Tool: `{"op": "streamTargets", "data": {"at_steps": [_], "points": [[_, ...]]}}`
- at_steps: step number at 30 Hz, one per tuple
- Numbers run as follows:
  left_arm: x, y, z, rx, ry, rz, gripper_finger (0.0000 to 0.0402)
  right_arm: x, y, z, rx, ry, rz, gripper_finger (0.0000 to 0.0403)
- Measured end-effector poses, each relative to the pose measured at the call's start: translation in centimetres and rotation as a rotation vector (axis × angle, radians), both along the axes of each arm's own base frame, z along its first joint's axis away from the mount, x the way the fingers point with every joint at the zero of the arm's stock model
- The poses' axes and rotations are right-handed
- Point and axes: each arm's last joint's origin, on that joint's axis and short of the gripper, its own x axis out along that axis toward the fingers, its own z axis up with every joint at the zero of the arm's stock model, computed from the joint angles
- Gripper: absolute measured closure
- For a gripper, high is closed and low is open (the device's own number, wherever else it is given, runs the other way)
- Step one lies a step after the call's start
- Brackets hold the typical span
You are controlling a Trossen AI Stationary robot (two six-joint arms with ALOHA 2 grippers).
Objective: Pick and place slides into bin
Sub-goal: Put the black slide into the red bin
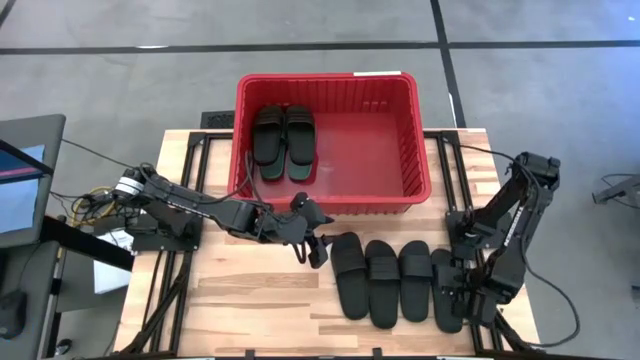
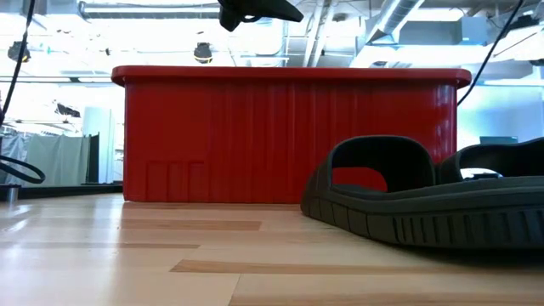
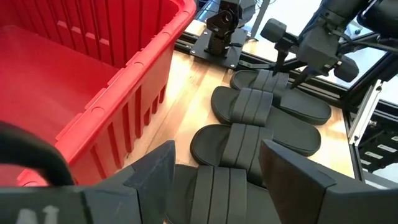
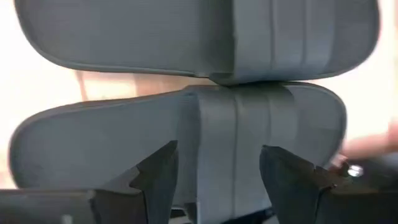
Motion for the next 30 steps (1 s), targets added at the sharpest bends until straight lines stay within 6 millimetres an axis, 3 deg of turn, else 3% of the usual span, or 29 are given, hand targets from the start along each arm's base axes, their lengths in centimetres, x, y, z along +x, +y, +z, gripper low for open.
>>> {"op": "streamTargets", "data": {"at_steps": [8,19,23,28,30], "points": [[0.0,0.0,0.0,0.0,-0.004,0.005,0.0182,-0.3,1.1,-0.7,-0.015,0.001,0.027,0.0191],[0.0,0.0,0.1,-0.012,-0.009,0.012,0.0182,-0.3,0.9,-2.3,-0.172,0.055,-0.069,0.0212],[0.0,0.0,0.1,-0.016,-0.012,0.013,0.0182,-0.3,0.8,-2.2,-0.182,0.051,-0.088,0.0256],[0.1,0.0,0.1,-0.02,-0.017,0.015,0.0182,-0.4,0.4,-2.1,-0.219,0.052,-0.113,0.0368],[0.1,0.0,0.1,-0.021,-0.019,0.015,0.0181,-0.4,0.4,-2.0,-0.224,0.049,-0.112,0.039]]}}
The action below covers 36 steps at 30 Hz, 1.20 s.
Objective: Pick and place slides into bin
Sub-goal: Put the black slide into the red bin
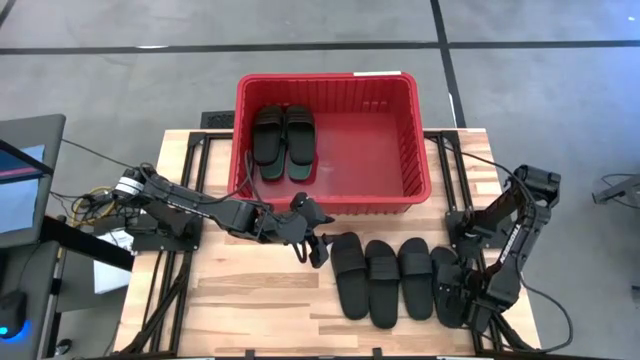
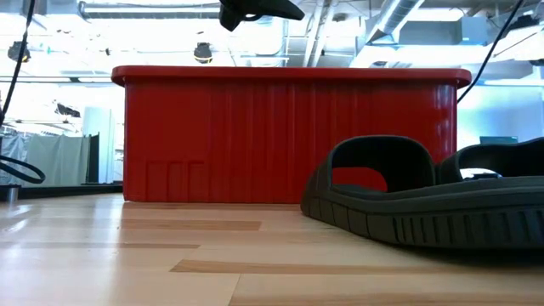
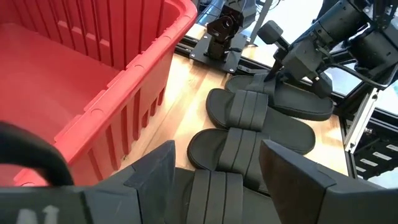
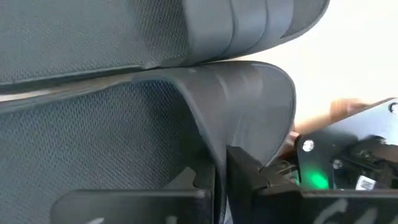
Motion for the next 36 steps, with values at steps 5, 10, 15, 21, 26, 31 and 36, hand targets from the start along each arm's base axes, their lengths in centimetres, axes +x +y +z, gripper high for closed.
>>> {"op": "streamTargets", "data": {"at_steps": [5,10,15,21,26,31,36], "points": [[0.0,0.0,0.0,-0.001,-0.002,0.0,0.0181,0.1,0.0,1.0,-0.04,-0.033,-0.026,0.0396],[0.0,0.0,0.0,-0.001,-0.004,0.0,0.0181,0.4,0.5,2.6,-0.053,-0.062,-0.018,0.0398],[0.0,0.0,0.1,-0.001,-0.007,-0.001,0.0181,0.6,1.0,4.2,-0.045,-0.072,-0.02,0.04],[0.0,0.0,0.1,0.0,-0.007,-0.001,0.0182,0.5,0.6,6.2,-0.114,-0.079,-0.098,0.0401],[0.0,0.0,0.1,-0.001,-0.008,-0.005,0.0181,0.6,0.9,7.6,-0.071,-0.121,-0.106,0.0401],[0.1,-0.4,0.4,0.003,-0.036,-0.023,0.0181,1.5,0.8,9.5,-0.02,-0.224,-0.097,0.0402],[0.2,-0.5,0.7,0.012,-0.072,-0.038,0.0181,2.5,0.2,11.5,0.019,-0.332,-0.087,0.0402]]}}
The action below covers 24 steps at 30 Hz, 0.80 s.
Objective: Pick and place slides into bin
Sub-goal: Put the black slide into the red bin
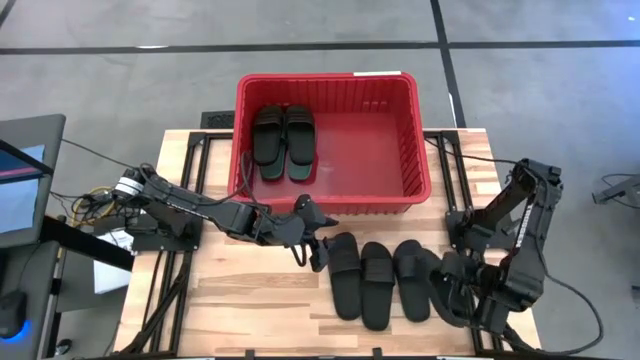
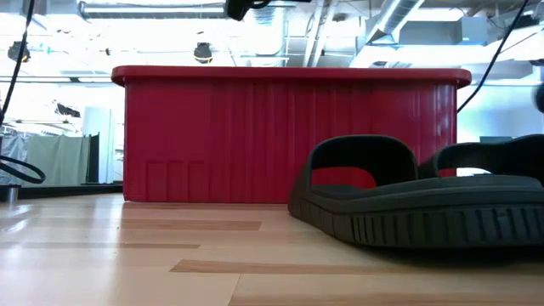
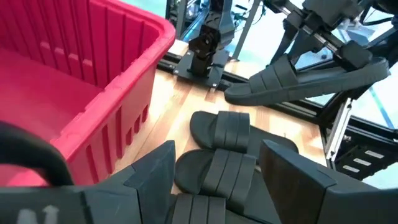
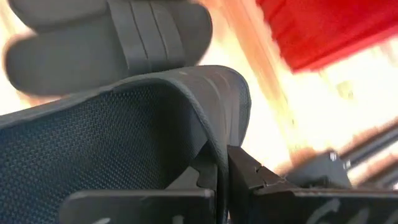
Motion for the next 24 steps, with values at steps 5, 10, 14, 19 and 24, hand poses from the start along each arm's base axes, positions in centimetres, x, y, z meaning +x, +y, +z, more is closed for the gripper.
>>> {"op": "streamTargets", "data": {"at_steps": [5,10,14,19,24], "points": [[0.0,0.0,0.0,0.002,-0.001,-0.001,0.0182,0.9,-0.8,1.8,0.015,-0.06,0.032,0.0402],[-0.1,-0.5,0.0,0.002,-0.002,-0.014,0.0181,1.8,-1.7,3.7,0.014,-0.114,0.075,0.0402],[-0.1,-0.9,0.4,0.007,-0.04,-0.031,0.0181,2.7,-2.5,5.3,-0.001,-0.162,0.104,0.0402],[-0.2,-1.2,2.0,0.032,-0.095,-0.054,0.0181,3.7,-3.8,7.1,-0.028,-0.19,0.145,0.0402],[-0.5,-1.4,4.4,0.088,-0.129,-0.075,0.0182,4.5,-5.2,8.6,-0.069,-0.206,0.181,0.0402]]}}
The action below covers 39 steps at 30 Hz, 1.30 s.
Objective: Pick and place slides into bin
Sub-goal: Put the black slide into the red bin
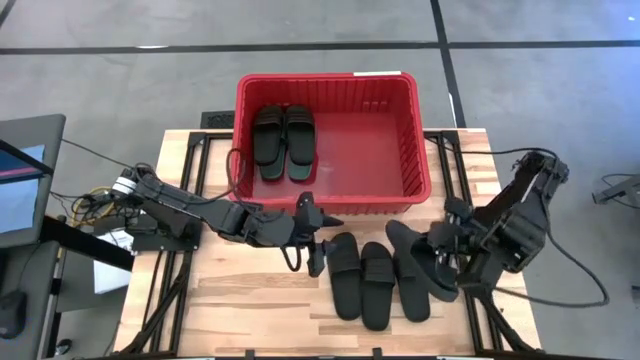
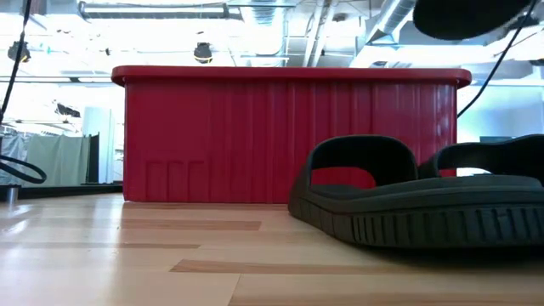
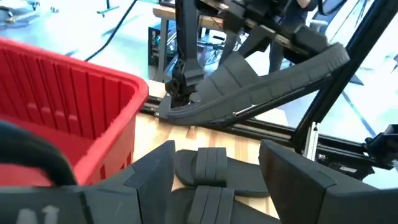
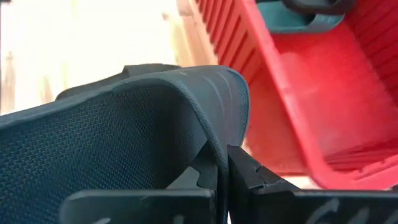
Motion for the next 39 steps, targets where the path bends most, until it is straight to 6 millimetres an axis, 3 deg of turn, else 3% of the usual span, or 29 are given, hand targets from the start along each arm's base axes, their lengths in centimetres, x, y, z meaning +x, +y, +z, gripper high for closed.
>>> {"op": "streamTargets", "data": {"at_steps": [10,18,31,39], "points": [[-1.1,-0.7,4.3,0.098,-0.016,-0.025,0.0181,0.9,-3.0,2.6,-0.047,-0.041,0.005,0.0402],[-2.3,-1.3,6.3,0.194,0.009,0.056,0.0182,2.1,-5.5,4.2,-0.17,-0.039,0.007,0.0402],[-3.5,-2.7,5.9,0.221,0.084,0.121,0.0181,4.6,-10.7,4.9,-0.33,0.046,-0.029,0.0402],[-4.1,-3.6,5.6,0.207,0.106,0.122,0.0182,5.9,-15.0,5.4,-0.351,0.07,-0.062,0.0402]]}}
